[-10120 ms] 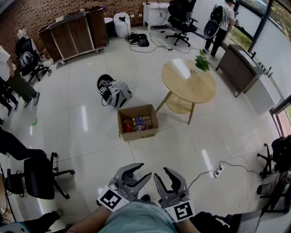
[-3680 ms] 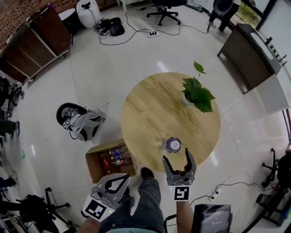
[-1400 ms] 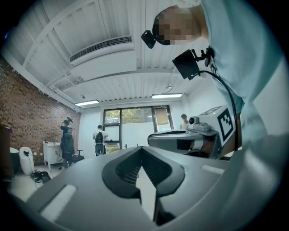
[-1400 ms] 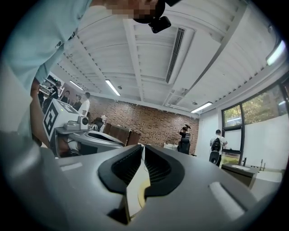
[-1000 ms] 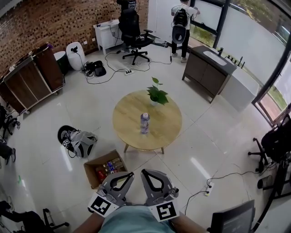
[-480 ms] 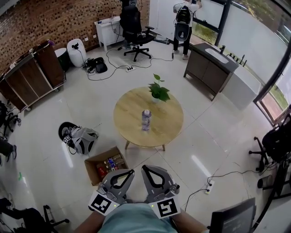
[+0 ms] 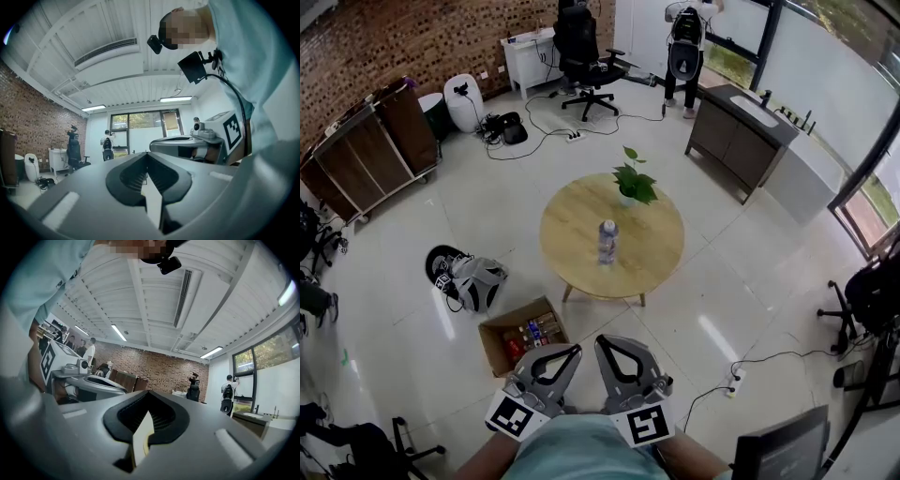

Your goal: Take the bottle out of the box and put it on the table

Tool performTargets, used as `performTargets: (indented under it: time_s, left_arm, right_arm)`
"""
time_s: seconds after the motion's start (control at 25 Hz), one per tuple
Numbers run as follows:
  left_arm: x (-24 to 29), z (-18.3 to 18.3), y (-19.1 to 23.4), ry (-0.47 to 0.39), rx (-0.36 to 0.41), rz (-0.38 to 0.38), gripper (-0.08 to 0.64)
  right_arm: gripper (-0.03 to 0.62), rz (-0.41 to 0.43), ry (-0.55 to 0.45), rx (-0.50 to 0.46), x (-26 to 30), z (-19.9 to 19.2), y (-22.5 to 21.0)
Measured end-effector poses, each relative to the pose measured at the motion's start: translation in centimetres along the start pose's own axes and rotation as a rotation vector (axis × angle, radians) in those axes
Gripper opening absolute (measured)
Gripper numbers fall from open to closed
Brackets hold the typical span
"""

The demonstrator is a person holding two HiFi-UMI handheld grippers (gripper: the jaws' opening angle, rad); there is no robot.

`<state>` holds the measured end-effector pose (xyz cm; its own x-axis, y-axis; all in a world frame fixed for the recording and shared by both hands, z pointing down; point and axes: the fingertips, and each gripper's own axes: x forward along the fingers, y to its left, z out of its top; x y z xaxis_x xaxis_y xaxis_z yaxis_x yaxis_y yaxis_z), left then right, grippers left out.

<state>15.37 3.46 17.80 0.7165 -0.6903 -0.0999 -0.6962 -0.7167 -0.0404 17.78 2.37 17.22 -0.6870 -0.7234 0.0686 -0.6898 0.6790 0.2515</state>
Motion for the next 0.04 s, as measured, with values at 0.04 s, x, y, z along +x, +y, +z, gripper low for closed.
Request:
performTargets:
  time_s: [0.04]
  left_arm:
    - [0.0,0.06,0.03,-0.001,0.0,0.001,0.011]
  right_arm:
    - [0.002,0.001,0.0,-0.001,0.02,0.05,-0.02]
